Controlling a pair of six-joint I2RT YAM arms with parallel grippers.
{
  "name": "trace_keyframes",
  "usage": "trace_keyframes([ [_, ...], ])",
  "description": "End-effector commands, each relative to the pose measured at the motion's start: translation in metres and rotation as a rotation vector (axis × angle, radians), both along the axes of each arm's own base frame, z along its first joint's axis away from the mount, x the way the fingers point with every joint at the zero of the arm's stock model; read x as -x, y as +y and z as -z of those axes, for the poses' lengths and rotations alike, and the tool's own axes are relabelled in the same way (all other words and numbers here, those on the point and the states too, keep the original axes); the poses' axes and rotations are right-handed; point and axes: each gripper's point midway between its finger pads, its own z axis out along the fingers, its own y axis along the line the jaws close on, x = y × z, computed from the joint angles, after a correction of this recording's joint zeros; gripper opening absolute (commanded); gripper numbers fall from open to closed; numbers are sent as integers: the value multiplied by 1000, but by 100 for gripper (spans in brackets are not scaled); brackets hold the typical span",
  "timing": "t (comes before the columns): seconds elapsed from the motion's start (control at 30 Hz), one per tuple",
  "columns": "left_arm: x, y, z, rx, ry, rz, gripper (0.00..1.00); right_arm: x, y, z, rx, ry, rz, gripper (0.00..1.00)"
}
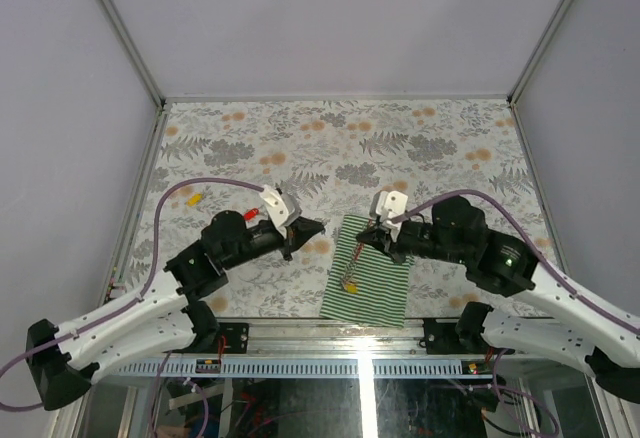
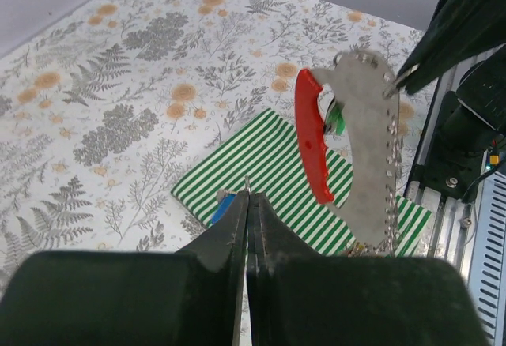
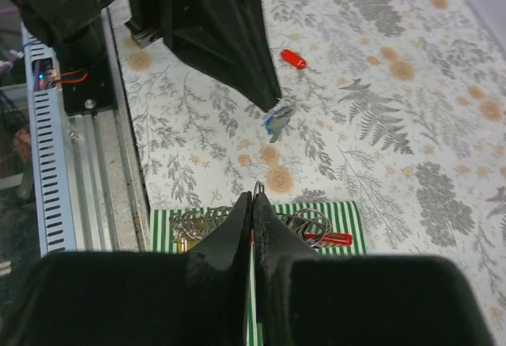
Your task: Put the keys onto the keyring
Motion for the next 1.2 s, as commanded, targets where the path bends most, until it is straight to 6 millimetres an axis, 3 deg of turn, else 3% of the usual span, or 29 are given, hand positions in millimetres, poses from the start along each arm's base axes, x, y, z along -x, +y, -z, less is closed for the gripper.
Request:
trace_keyframes([
  [0.0,2,2,-42,85,-175,112,0,3,25,-33,-56,-29,-144,0],
  [0.2,6,19,-71,89,-305,179,0,-15,24,-53,-188,53,-264,0],
  [0.6,48,17,-125,114,-588,435,0,19,35,-86,-310,120,-626,0],
  [0.83,60,14,-142,130,-643,512,0,33,33,-105,-355,122,-728,0],
  [1.17,62,11,-148,157,-642,540,0,32,35,-110,-367,125,-728,0],
])
